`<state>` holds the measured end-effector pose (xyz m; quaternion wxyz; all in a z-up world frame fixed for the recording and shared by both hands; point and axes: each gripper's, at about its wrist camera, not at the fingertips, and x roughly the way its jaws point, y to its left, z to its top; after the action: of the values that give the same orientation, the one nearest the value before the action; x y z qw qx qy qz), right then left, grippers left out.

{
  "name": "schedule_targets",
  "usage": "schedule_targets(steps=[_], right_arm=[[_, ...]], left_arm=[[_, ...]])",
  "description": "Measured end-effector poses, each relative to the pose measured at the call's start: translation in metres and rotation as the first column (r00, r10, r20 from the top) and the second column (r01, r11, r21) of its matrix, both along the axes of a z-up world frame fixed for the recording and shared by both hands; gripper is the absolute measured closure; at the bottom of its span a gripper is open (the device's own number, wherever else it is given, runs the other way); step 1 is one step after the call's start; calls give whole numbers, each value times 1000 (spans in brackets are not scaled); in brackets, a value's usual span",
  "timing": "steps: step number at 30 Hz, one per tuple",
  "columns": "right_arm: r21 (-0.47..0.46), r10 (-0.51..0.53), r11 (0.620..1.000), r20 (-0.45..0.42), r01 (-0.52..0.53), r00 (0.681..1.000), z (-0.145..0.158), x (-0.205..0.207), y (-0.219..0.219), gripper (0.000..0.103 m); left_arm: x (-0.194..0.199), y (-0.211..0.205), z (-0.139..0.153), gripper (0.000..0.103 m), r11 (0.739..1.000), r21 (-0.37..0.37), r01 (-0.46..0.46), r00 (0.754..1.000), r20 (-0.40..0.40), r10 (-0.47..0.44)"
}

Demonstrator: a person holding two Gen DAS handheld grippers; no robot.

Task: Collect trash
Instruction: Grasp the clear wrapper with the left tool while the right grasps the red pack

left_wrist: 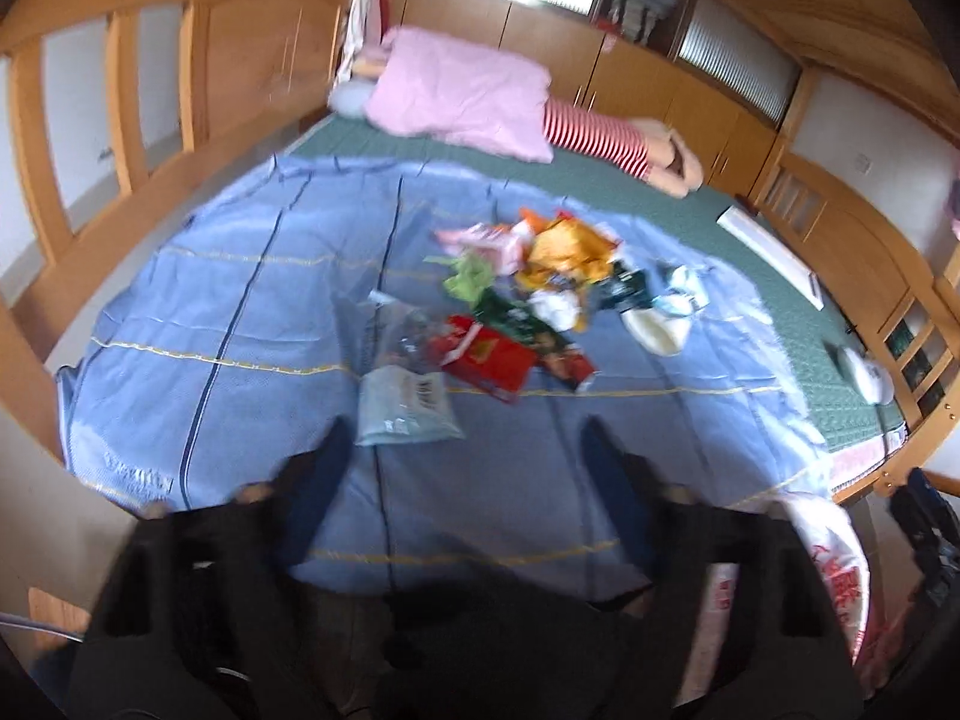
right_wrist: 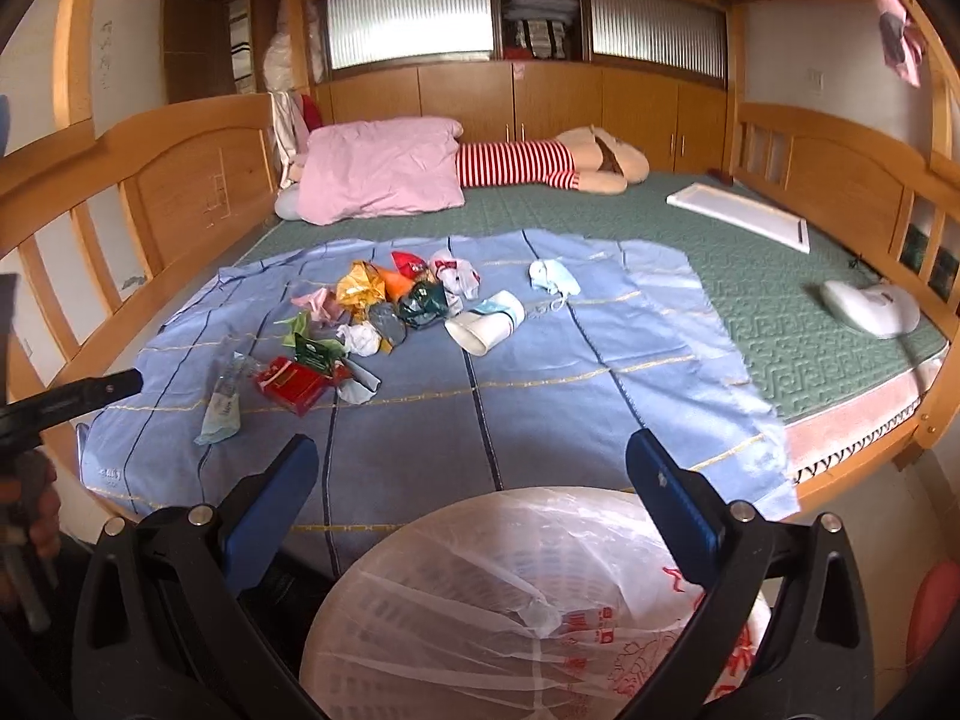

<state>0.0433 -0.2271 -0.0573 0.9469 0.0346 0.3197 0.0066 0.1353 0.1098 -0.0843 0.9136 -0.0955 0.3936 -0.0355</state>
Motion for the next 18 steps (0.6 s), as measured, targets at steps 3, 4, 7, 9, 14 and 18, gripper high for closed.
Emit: schedule_targets(steps=[3, 4, 7, 9, 14, 18], right_arm=[[31, 37, 999, -46, -36, 998, -4, 19, 7, 17], [37, 42, 998, -61, -40, 997, -4, 26, 11, 19], [38, 45, 998, -86, -42, 995, -4, 42, 27, 21], [34, 49, 998, -105, -45, 993, -5, 53, 38, 21], [70, 57, 997, -205, -43, 977, -20, 100, 72, 21], [153, 61, 988, -263, -21, 963, -36, 153, 105, 21]], left_arm=[[36, 14, -24, 52, 1000, -15, 25, 998, -61, -26], [51, 20, -34, 52, 999, -25, 32, 996, -84, -34], [91, 40, -58, 45, 997, -72, 7, 991, -133, -16], [112, 50, -71, 37, 994, -109, -21, 987, -160, 3], [132, 39, -94, 37, 993, -114, 40, 972, -224, -65], [137, 23, -113, 75, 990, -100, 97, 942, -311, -124]])
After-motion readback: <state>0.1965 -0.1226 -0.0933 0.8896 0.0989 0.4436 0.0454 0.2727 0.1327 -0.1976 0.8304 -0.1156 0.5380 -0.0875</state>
